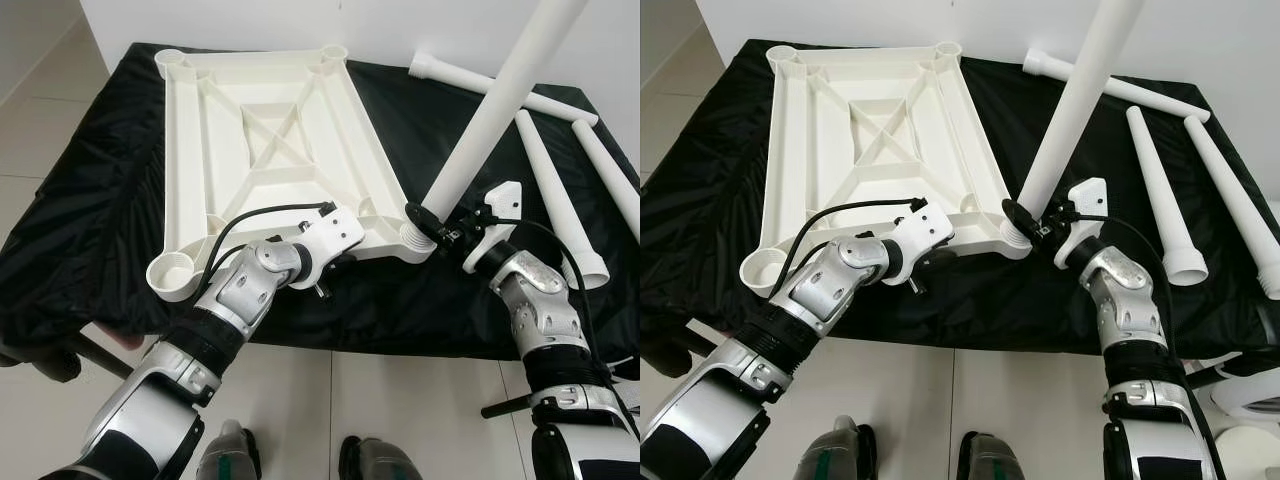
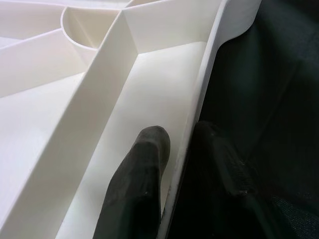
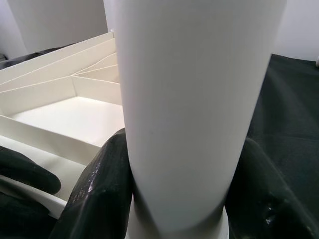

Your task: Building children table

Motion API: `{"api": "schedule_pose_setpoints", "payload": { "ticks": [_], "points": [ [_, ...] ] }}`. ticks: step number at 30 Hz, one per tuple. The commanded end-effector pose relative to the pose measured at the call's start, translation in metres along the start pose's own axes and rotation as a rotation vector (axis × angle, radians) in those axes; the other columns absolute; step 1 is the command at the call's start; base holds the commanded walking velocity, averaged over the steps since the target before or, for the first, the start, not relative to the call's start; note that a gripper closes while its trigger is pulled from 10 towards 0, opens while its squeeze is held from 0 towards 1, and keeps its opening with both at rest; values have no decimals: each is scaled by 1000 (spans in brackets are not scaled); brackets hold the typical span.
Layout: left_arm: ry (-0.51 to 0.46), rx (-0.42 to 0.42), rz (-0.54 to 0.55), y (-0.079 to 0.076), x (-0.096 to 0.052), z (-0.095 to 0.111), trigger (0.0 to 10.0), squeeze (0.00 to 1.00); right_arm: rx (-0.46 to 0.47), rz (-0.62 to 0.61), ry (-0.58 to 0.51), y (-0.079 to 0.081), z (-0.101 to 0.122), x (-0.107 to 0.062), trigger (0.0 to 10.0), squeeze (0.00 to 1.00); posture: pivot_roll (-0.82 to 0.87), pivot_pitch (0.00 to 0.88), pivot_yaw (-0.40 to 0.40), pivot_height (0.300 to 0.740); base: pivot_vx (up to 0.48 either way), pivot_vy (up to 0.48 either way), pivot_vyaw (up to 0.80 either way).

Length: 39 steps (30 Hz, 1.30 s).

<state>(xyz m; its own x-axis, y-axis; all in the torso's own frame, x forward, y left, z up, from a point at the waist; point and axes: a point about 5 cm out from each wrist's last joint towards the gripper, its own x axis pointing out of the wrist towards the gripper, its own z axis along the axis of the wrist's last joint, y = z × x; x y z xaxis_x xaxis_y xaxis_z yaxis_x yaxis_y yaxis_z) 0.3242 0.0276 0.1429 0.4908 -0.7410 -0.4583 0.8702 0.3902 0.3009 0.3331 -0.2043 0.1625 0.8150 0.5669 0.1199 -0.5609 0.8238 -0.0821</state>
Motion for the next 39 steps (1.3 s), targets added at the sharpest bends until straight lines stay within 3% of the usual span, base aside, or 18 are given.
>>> {"api": "schedule_pose_setpoints", "payload": {
  "ticks": [1,20,27,31,35,39],
  "points": [
    [4,41,-53,-8,2,4,10000,0,2,-14,1,-1,0,1,10000,0,-29,76,-13,740,0,0,0],
    [6,35,-60,-12,1,2,10000,0,32,-169,-29,27,-6,5,10000,0,-29,86,-19,740,0,0,0],
    [11,32,-56,-11,-1,0,10000,0,4,-332,-49,39,1,17,10000,0,-20,94,-22,740,0,0,0],
    [12,31,-55,-11,-1,0,10000,0,-9,-367,-42,42,1,19,10000,0,-20,94,-22,740,0,0,0],
    [10,27,-50,-10,-2,1,10000,0,19,-565,-23,49,0,27,10000,0,-16,97,-23,740,0,0,0],
    [11,27,-51,-11,-3,0,10000,0,8,-651,-24,52,1,27,10000,0,-13,98,-22,740,0,0,0]
  ]
}}
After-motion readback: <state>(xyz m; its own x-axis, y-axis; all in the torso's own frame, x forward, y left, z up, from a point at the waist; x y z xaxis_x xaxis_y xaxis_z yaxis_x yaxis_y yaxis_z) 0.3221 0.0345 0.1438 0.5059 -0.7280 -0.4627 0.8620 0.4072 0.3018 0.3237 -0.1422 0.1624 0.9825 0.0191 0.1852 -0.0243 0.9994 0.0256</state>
